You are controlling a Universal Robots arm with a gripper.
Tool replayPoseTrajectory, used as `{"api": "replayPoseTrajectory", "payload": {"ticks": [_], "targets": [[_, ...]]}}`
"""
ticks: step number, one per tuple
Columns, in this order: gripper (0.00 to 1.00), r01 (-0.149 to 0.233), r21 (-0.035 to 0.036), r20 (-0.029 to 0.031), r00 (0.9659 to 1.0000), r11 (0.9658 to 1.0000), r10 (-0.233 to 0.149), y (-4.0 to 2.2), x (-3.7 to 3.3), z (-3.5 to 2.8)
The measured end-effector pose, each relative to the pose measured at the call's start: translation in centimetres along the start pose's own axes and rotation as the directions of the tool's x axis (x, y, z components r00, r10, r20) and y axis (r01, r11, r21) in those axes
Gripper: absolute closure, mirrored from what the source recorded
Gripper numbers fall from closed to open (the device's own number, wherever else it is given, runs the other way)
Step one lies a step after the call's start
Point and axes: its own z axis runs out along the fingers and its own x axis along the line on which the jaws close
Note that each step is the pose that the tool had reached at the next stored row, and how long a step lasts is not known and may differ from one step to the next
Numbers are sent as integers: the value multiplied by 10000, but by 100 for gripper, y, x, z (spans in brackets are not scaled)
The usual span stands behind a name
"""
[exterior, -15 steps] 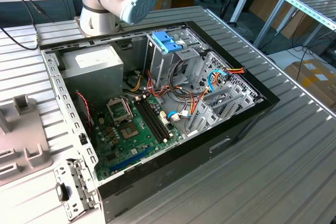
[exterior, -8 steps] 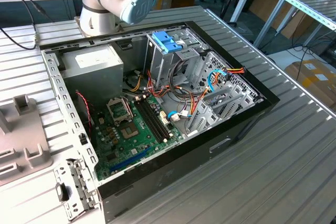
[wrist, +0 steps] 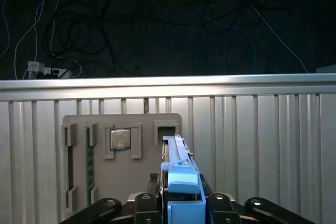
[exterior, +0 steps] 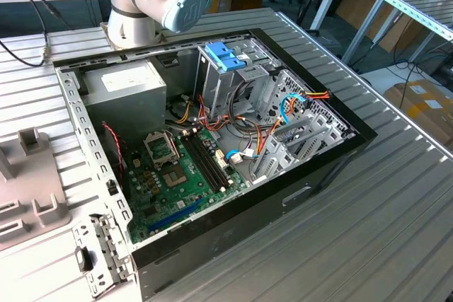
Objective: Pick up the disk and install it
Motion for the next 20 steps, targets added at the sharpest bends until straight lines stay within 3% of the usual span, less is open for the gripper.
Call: {"api": "replayPoseTrajectory", "payload": {"ticks": [20], "targets": [[63,0,-2,94,10000,10000,0,1,-2,-182]]}}
